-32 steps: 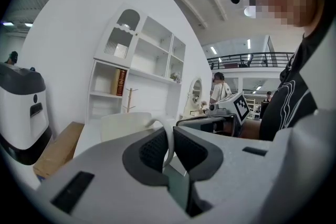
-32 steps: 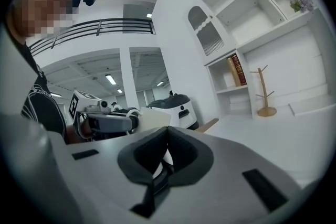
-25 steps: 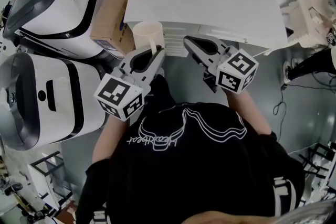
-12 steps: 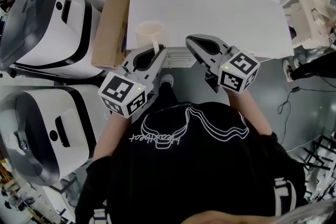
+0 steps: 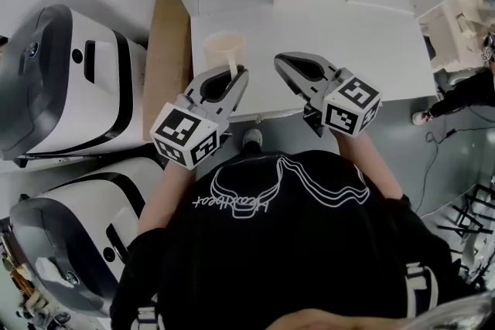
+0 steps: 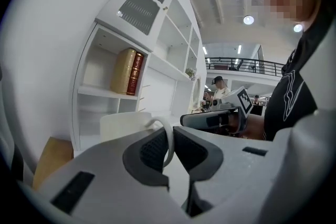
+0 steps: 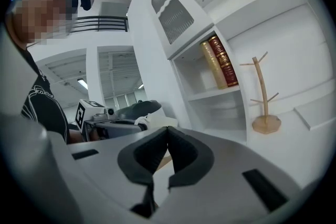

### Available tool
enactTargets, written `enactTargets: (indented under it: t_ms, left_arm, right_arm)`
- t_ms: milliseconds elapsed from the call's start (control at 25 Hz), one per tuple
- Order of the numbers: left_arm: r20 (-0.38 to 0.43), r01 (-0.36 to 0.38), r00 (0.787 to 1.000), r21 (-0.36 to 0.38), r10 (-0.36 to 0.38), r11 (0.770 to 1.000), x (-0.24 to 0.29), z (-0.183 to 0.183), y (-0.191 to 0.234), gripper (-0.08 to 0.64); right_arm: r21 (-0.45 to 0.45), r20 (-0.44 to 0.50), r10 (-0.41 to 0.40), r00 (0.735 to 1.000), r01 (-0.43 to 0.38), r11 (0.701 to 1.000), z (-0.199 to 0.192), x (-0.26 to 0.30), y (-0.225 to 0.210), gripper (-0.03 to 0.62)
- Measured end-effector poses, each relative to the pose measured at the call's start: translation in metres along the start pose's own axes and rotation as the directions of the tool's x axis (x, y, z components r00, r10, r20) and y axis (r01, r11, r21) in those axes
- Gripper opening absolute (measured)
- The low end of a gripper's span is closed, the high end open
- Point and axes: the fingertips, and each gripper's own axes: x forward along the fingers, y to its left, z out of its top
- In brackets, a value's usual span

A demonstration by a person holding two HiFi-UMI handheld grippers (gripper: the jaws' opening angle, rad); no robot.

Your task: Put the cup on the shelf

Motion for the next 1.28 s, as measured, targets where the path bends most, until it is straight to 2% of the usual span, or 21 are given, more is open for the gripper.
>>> enactTargets:
  t_ms: [320,440,720,1280]
  left_arm:
    - [-0.015,0.014,1.0,0.016,-0.013,1.0,0.036,-0.009,0.068,0.025]
    - [-0.023,0.015,1.0,0.002,-0.015,1.0,0.05,-0.017,0.09,0.025]
    - [-0.047,0.023,0.999,-0.001,-0.023,1.0,0.081,-0.031,0.128,0.025]
    - [-0.014,0.02,1.0,0.132,-0.018,0.991,0.15,-0.042,0.186,0.025]
  right_arm:
    - [0.032,-0.024,-0.05,0.998,0.05,0.998,0.0,0.034,-0.039,0.005]
    - [0.047,-0.033,-0.064,0.997,0.066,0.997,-0.004,0.041,-0.051,0.005]
    - [0.087,-0.059,-0.093,0.994,0.098,0.991,-0.02,0.053,-0.074,0.005]
    - [0.153,-0.1,-0.157,0.983,0.171,0.973,-0.044,0.061,-0.109,0.005]
